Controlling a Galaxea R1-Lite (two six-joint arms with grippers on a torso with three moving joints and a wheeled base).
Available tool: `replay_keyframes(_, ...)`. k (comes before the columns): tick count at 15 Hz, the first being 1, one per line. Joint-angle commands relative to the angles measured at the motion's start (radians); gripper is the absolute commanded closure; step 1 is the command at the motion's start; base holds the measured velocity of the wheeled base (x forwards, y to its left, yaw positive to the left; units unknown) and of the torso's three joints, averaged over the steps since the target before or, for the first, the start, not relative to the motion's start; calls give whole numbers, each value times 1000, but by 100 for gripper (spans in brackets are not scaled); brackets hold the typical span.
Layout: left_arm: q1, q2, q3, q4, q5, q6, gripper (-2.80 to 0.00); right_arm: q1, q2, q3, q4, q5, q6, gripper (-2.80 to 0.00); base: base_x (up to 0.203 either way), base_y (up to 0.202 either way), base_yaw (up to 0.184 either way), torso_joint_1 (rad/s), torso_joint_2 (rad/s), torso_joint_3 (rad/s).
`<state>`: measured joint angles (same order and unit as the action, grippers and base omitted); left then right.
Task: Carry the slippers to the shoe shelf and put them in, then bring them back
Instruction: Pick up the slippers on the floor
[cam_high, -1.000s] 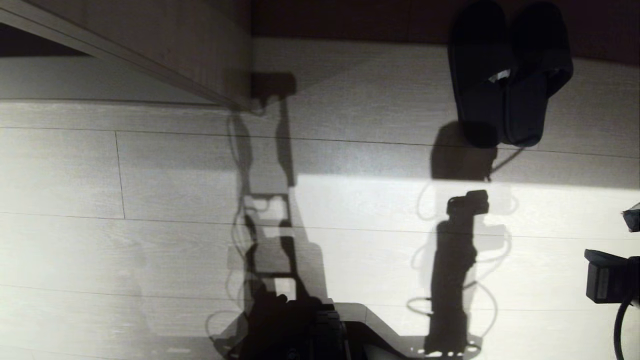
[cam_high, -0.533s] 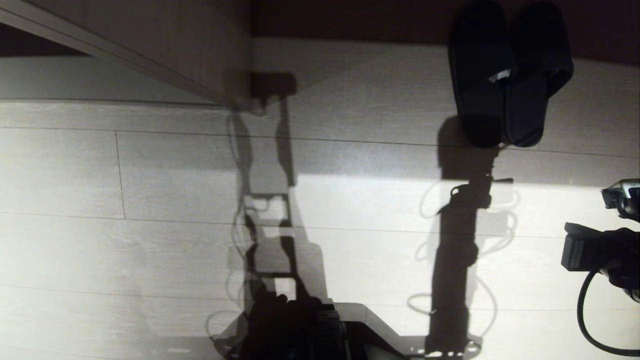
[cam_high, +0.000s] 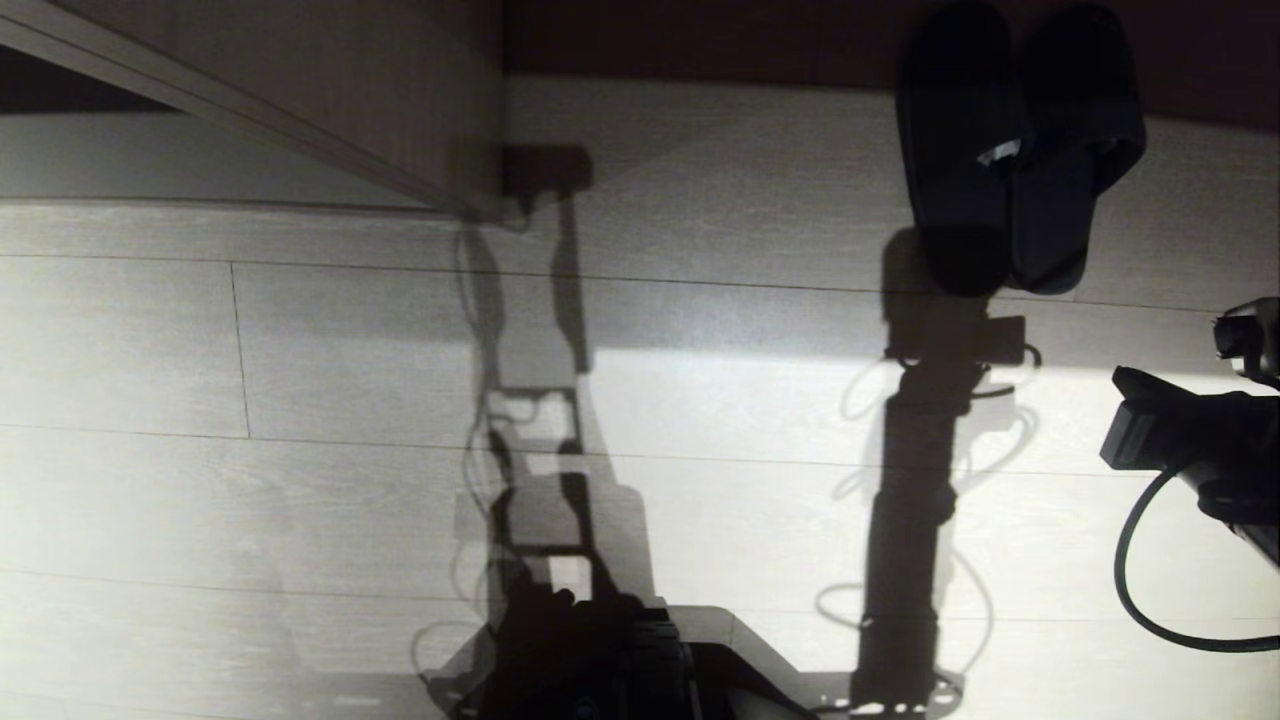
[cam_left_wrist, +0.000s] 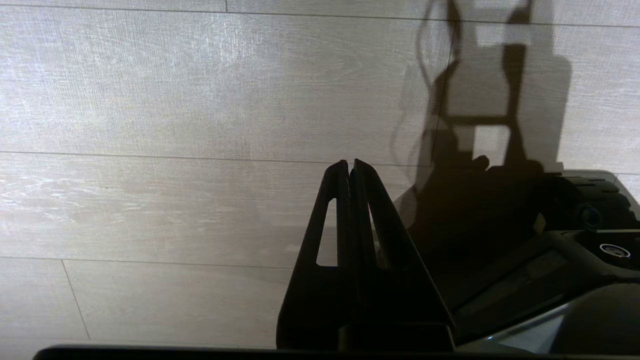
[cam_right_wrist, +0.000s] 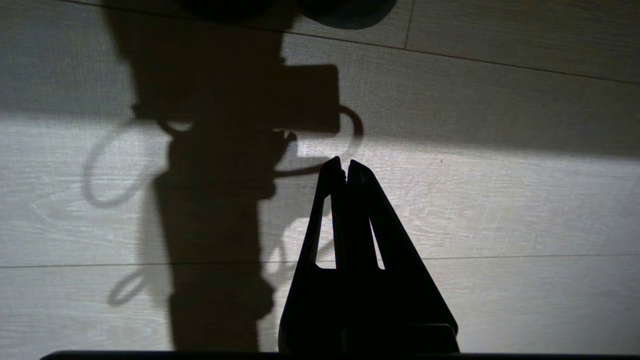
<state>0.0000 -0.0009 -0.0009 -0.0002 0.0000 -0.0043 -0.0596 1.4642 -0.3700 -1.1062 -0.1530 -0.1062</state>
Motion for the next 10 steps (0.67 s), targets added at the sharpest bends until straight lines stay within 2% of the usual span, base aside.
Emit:
replay_keyframes(1, 0, 1, 1, 0, 0, 0, 0, 4, 24, -6, -19, 0, -2, 0, 0, 0, 0, 0, 0, 0)
replay_keyframes(2, 0, 1, 1, -1, 0, 0, 0, 6, 30, -6, -27, 0, 5, -280, 0, 0, 0, 0, 0, 0)
replay_keyframes(5, 0, 1, 1, -1, 0, 0, 0, 8, 65, -8, -122, 2, 10, -280, 0, 0, 0, 0, 0, 0)
replay_keyframes(10, 0, 1, 0, 0, 0, 0, 0, 15, 107, -52, -138, 3, 11, -280, 0, 0, 0, 0, 0, 0)
